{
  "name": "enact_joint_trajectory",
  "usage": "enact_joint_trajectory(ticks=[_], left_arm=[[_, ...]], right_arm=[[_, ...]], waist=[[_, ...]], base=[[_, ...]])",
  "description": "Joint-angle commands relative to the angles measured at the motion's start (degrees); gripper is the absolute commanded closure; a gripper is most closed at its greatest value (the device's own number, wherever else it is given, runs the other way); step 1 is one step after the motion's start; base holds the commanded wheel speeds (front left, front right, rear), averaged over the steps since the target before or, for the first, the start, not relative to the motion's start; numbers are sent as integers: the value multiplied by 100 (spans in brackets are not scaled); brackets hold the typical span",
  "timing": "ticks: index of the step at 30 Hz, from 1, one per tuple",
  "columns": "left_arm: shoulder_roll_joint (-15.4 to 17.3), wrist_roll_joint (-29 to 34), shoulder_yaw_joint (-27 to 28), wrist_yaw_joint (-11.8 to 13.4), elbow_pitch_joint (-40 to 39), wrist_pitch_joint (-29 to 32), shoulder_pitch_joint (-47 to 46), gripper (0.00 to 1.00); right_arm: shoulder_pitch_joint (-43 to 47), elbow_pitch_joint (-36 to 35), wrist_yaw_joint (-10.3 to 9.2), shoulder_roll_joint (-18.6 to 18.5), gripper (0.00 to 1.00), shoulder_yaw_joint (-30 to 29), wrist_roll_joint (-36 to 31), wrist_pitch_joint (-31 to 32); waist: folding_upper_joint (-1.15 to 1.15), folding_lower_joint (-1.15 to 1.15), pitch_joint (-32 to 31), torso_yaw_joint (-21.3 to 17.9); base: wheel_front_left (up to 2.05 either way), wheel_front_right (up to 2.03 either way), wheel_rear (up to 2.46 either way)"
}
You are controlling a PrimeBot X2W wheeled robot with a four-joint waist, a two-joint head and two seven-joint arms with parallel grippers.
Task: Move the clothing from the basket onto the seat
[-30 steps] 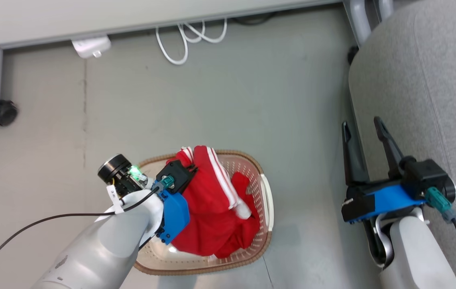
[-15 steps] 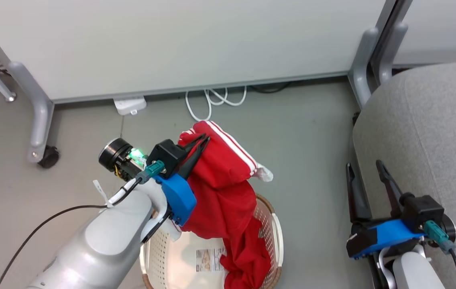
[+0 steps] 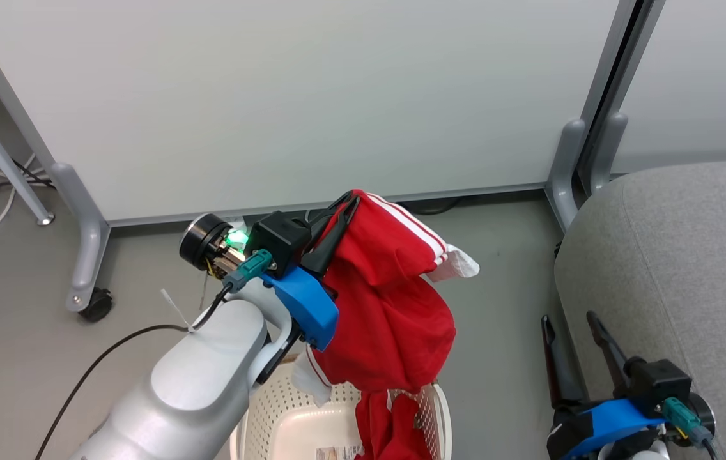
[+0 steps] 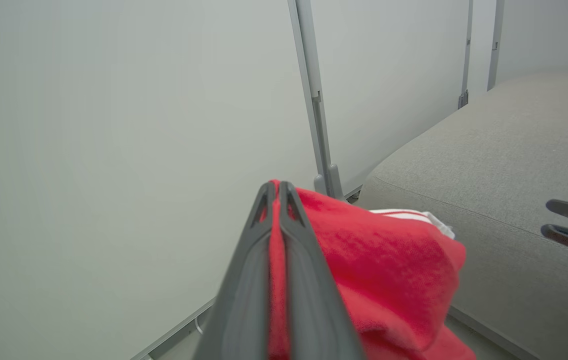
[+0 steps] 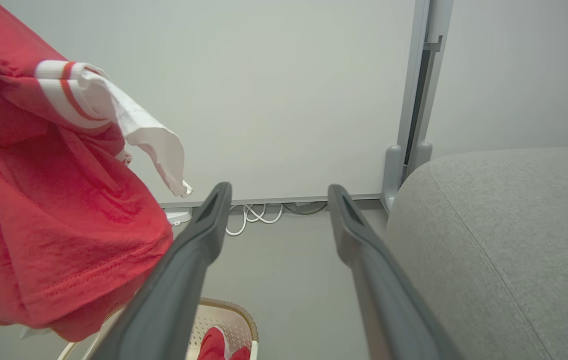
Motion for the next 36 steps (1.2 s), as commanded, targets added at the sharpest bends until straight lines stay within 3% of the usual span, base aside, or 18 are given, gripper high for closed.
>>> enact_joint_trajectory(ticks=[1,19,36], left_arm=[[6,-28,35,45,-46,-28,77,100],[93,-64,-41,202,-393,55,167,100],[11,-42,-211,229,-669,146,71,100]], right_arm=[[132,11,-4,-10,0,48,27,-6],[262,7,-4,-9,0,398,126,-6],[-386,271,-4,-11,0,2175,478,-6]], waist=[[0,1,-111,-5],[0,1,-210,48],[0,1,-46,301]], base=[[0,0,0],[0,0,0],[0,0,0]])
